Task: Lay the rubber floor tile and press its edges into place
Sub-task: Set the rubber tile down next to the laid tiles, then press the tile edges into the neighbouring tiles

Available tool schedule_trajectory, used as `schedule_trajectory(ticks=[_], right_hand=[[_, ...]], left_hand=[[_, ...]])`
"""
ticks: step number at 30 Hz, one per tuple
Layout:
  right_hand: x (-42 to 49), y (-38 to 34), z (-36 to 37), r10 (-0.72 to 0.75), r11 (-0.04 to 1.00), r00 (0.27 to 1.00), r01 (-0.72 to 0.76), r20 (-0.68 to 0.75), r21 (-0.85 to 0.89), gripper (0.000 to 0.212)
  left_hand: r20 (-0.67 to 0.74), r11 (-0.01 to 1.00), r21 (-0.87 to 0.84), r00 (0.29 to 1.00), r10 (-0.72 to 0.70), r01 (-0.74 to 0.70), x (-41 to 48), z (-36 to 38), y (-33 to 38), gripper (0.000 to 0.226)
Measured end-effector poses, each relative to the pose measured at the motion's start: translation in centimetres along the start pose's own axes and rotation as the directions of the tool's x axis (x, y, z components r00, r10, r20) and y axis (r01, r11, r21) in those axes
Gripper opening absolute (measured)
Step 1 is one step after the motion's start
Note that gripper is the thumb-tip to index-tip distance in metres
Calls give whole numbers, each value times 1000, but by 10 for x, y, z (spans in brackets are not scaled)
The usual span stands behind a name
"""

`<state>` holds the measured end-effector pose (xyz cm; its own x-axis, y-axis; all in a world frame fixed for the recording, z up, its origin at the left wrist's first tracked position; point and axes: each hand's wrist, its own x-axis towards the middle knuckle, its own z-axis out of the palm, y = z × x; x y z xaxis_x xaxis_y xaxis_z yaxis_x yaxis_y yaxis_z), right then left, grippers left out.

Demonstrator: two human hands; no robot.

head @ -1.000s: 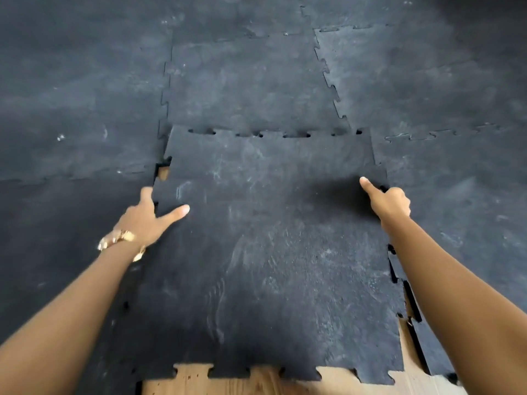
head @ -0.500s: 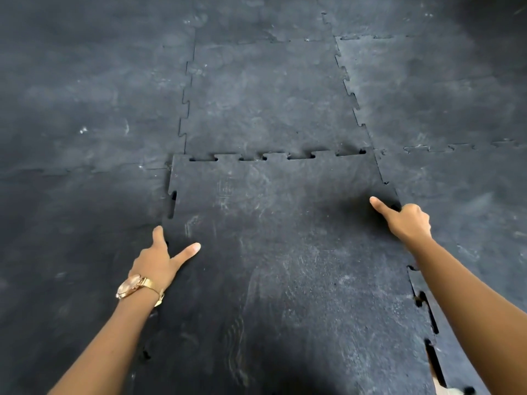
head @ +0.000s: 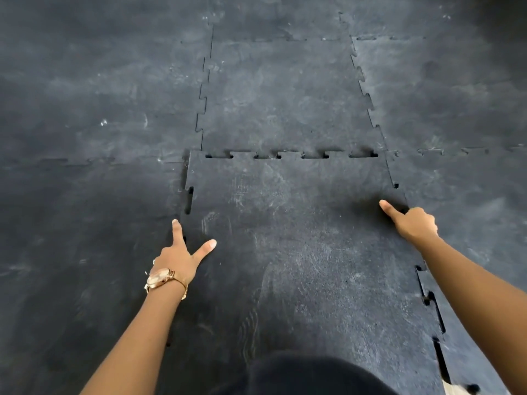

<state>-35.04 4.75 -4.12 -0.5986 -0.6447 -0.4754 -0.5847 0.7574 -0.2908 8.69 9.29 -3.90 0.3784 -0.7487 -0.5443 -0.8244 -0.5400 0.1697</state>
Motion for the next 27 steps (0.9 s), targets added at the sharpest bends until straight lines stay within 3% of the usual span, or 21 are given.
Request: schedule_trajectory(ticks=[3,5,7,9,11,14,17,19,23,27], right_hand=[[-6,-7,-3,0,974,1000,1,2,-226,75],[-10,-21,-9,-103,865,990,40,-100,-501,64],[-15,-47,-18,-297,767,931,101,-211,-633,49],[-17,-78,-21,-390,790,893,199,-226,-580,56],[-21,-112,-11,-487,781,871,403,-62,-477,80],[-36,-167,24,-655,598,700,710,283,-372,116],[-48,-208,71,-690,396,572,811,444,-431,134],[-49,-220,93,-670,374,578,805,466,-460,140],[-50,-219,99,-720,363,595,761,356,-537,136],[-52,-212,93,-738,433,590,786,327,-441,123]], left_hand=[[36,937,348,999,28,-39,9,-25,20,96],[-41,825,562,993,106,-65,28,-51,49,81],[-144,861,503,976,163,-70,52,-80,80,84],[-122,944,312,980,155,-110,77,-93,103,108],[1,962,218,986,169,-165,92,-89,117,130],[15,956,227,982,189,-188,102,-77,120,128],[-42,943,233,966,255,-239,108,-79,119,112],[-54,910,291,945,323,-294,112,-85,125,103],[-26,886,322,932,361,-334,116,-94,131,91],[-76,886,283,913,402,-367,124,-86,114,93]])
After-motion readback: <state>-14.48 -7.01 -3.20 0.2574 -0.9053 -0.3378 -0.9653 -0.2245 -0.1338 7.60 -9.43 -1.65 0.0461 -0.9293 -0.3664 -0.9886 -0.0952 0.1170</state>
